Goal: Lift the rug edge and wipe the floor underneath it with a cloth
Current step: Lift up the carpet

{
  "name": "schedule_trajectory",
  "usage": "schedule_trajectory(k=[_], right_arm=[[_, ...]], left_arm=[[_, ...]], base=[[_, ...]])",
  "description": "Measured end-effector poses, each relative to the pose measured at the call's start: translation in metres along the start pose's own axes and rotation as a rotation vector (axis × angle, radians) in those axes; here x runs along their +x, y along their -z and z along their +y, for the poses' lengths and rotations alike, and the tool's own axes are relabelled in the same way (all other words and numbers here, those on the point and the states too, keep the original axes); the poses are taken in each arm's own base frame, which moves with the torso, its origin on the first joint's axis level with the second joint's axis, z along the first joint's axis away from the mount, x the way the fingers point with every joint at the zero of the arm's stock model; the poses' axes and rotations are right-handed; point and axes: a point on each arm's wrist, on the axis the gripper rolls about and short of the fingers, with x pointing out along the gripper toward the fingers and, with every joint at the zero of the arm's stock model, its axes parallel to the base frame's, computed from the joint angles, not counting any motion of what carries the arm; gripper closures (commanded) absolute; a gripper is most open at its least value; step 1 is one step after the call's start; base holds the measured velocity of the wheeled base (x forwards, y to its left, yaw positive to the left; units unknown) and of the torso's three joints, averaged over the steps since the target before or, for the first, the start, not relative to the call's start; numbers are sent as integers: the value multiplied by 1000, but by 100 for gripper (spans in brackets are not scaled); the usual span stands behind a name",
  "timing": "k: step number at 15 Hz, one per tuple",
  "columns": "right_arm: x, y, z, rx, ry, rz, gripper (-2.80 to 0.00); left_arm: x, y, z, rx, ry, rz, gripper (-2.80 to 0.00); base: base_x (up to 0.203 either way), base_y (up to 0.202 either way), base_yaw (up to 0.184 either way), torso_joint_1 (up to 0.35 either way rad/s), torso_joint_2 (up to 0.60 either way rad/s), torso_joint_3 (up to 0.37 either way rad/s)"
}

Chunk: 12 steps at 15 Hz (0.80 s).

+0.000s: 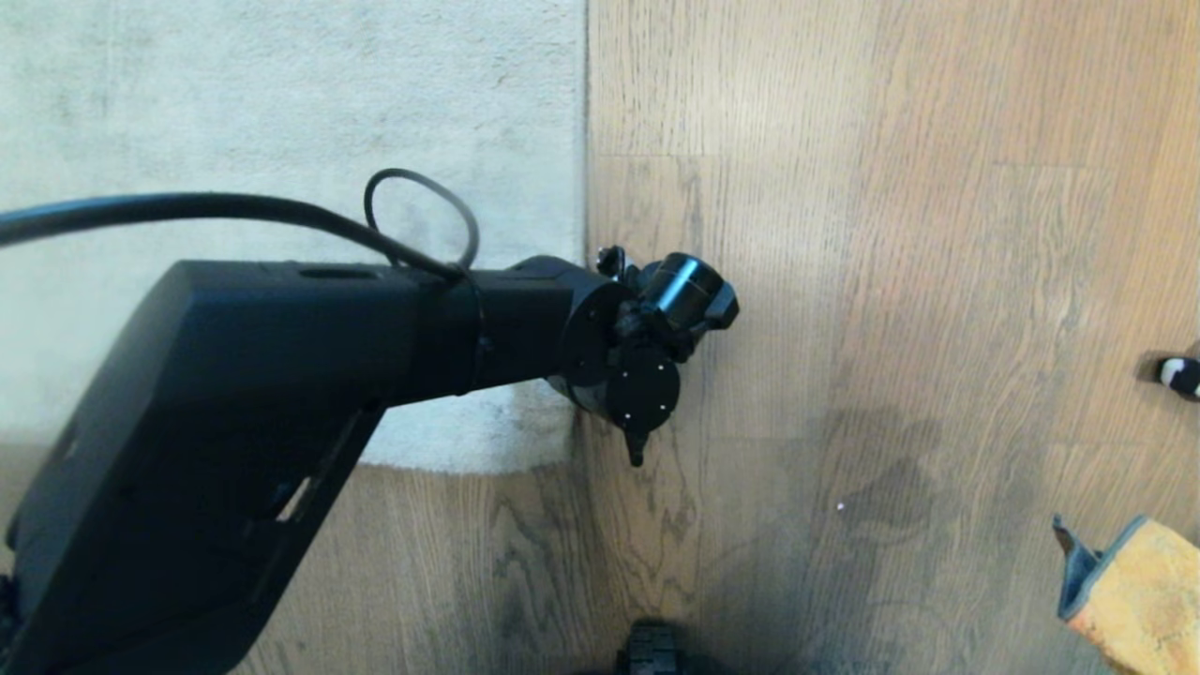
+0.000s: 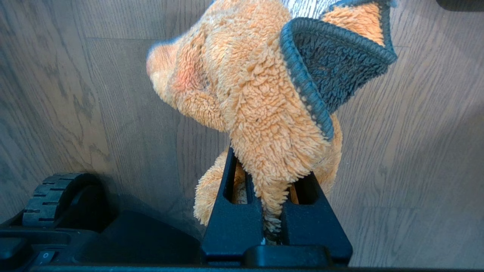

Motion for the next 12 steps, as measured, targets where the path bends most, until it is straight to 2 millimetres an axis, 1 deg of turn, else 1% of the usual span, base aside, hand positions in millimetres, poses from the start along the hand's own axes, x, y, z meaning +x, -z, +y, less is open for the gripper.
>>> schedule_trajectory(k=[4,8,12], right_arm=[[0,0,0,0,-1,0,0],[0,0,0,0,-1,0,0],[0,0,0,0,0,0,0]], left_arm=[[-4,4,1,24,3,3,-280],[-10,14,16,127,-33,45,-280],[-13,19,23,154,-55,52,-280]], base=[[0,0,0,0,0,0],[0,0,0,0,0,0],[0,0,0,0,0,0]])
